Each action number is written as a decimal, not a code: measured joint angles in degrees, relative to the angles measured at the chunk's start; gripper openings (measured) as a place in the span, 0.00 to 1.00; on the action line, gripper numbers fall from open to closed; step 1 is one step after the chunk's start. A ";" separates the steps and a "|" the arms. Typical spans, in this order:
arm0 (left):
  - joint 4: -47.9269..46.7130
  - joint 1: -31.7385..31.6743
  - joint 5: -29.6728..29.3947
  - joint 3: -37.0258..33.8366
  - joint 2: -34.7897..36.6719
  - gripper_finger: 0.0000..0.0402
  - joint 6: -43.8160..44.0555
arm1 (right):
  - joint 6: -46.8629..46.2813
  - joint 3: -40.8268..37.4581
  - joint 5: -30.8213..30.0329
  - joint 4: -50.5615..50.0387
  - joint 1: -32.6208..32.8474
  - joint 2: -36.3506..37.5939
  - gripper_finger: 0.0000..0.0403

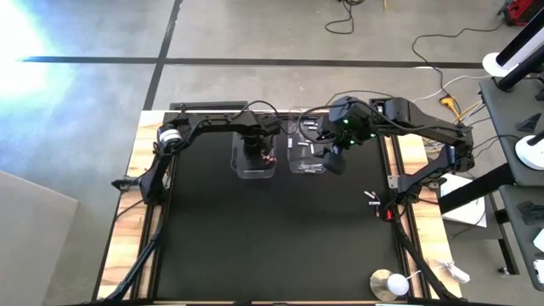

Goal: Sort batteries
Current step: Put the black battery into the left transparent bin, then put the white battery into the right transparent bin

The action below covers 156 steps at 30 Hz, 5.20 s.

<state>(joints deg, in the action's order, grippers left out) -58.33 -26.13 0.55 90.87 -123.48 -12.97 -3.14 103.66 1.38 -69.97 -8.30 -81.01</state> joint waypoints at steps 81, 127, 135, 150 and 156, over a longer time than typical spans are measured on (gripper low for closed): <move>50.45 35.31 -13.24 -8.20 42.02 0.43 40.39 | 1.35 -5.30 -3.72 3.25 19.70 1.11 0.57; 48.71 60.16 -30.09 -28.97 59.54 0.43 36.02 | -53.59 -31.74 -2.94 -11.11 27.83 -1.63 0.79; 49.05 59.30 -32.94 -29.90 61.72 0.43 34.88 | -45.87 -48.60 3.58 -9.85 21.48 -1.60 0.72; 49.31 55.40 -33.09 -29.90 59.16 0.43 37.64 | -26.02 -59.86 5.94 2.57 2.41 -1.57 0.54; 49.33 54.43 -33.09 -29.90 57.98 0.43 38.69 | -18.30 -60.27 5.91 5.48 -3.19 -2.30 0.49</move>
<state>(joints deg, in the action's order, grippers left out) -9.00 28.30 -32.53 60.97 -65.50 25.72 -21.43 43.39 7.29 -64.49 -11.49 -83.31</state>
